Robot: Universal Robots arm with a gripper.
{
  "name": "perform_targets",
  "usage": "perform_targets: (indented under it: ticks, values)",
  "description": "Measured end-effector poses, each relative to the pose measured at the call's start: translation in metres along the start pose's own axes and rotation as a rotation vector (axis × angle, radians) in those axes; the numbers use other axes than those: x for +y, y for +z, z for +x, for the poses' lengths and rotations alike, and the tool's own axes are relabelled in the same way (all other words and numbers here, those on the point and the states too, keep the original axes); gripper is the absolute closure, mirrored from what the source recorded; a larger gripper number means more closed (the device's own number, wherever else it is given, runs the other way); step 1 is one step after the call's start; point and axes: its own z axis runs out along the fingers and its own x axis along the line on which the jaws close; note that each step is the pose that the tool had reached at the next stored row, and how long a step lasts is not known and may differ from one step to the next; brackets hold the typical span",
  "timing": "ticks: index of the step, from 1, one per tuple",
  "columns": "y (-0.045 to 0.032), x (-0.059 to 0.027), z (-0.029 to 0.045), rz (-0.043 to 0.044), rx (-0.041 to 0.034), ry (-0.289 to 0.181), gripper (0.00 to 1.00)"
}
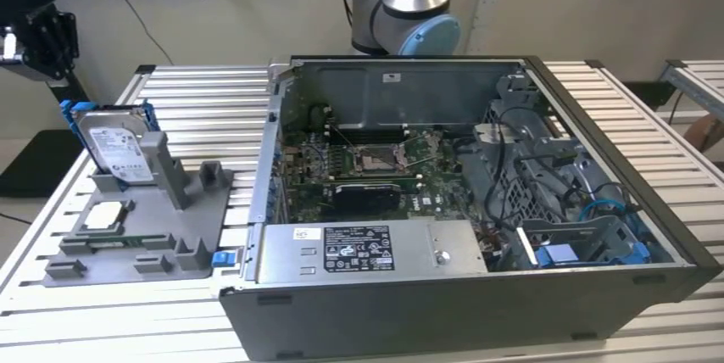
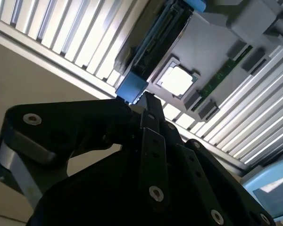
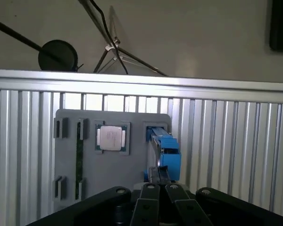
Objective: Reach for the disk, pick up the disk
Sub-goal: 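Pick up the disk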
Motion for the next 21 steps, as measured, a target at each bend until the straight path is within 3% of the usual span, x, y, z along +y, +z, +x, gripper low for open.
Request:
perform_targets:
  ticks: [1, 3, 8, 9, 16, 21]
  values:
    - [0.0002, 0.0000, -0.0001, 0.0011, -0.0084, 0.000, 1.00]
    - [0.0006, -0.0001, -0.0001, 0.0018, -0.0163, 0.005, 1.00]
    - [0.0010, -0.0001, 0.0000, 0.0009, -0.0170, 0.014, 1.00]
    - [0.0011, -0.0001, 0.0000, 0.0007, -0.0171, 0.014, 0.00]
    - [0.0017, -0.0002, 0.0000, -0.0006, -0.0171, 0.014, 0.00]
    - [0.0100, -0.0005, 0.0000, -0.0007, -0.0170, 0.014, 0.00]
